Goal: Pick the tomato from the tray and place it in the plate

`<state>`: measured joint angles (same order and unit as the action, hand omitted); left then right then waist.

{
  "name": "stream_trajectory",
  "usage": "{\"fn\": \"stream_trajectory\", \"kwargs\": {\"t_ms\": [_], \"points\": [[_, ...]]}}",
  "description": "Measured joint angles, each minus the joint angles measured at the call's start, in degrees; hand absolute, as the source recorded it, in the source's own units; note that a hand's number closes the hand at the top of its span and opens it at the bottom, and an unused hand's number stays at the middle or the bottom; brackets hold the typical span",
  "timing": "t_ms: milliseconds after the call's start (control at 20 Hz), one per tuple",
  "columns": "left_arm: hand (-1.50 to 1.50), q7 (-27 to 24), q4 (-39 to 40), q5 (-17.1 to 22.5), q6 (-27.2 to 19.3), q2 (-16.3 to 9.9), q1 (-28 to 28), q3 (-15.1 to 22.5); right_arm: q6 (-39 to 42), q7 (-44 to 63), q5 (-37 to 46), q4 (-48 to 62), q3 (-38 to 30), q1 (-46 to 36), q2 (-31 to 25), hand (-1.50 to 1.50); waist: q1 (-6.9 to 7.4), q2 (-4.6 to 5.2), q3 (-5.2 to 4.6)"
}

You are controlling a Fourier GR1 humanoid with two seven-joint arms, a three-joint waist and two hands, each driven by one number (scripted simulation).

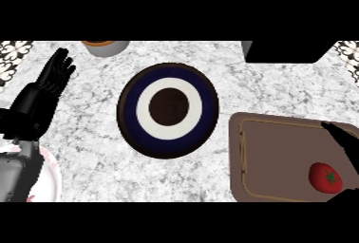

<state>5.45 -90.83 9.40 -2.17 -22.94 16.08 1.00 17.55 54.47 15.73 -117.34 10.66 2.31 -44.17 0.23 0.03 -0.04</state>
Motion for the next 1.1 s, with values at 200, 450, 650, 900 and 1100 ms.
{"fn": "stream_trajectory", "kwargs": {"t_ms": [200,450,650,900,1100], "points": [[0.00,0.97,-0.70,-1.01,-0.58,1.17,0.40,0.16,1.06,0.52,2.51,2.83,0.95,-0.43,0.62,-1.50,-0.06,0.00,0.02],[0.00,0.27,-0.03,-1.40,0.52,1.76,-0.24,-0.96,2.25,-1.65,5.46,8.59,0.47,0.54,2.14,-1.50,-0.17,-0.01,0.04],[0.00,-0.30,-1.39,-2.20,1.53,2.40,-2.03,-1.68,3.44,-3.68,7.63,11.66,-0.31,1.45,4.41,-1.50,-0.22,-0.04,0.05],[0.00,-0.82,-0.12,-2.94,3.05,3.10,-1.61,-2.99,4.52,-8.30,10.29,17.22,-1.57,1.57,7.08,-1.50,-0.28,-0.03,0.06],[0.00,0.51,-1.50,-4.31,2.86,4.31,-1.53,-2.93,5.17,-10.81,13.03,20.65,-2.31,1.78,8.77,-1.50,-0.25,-0.05,0.05]]}}
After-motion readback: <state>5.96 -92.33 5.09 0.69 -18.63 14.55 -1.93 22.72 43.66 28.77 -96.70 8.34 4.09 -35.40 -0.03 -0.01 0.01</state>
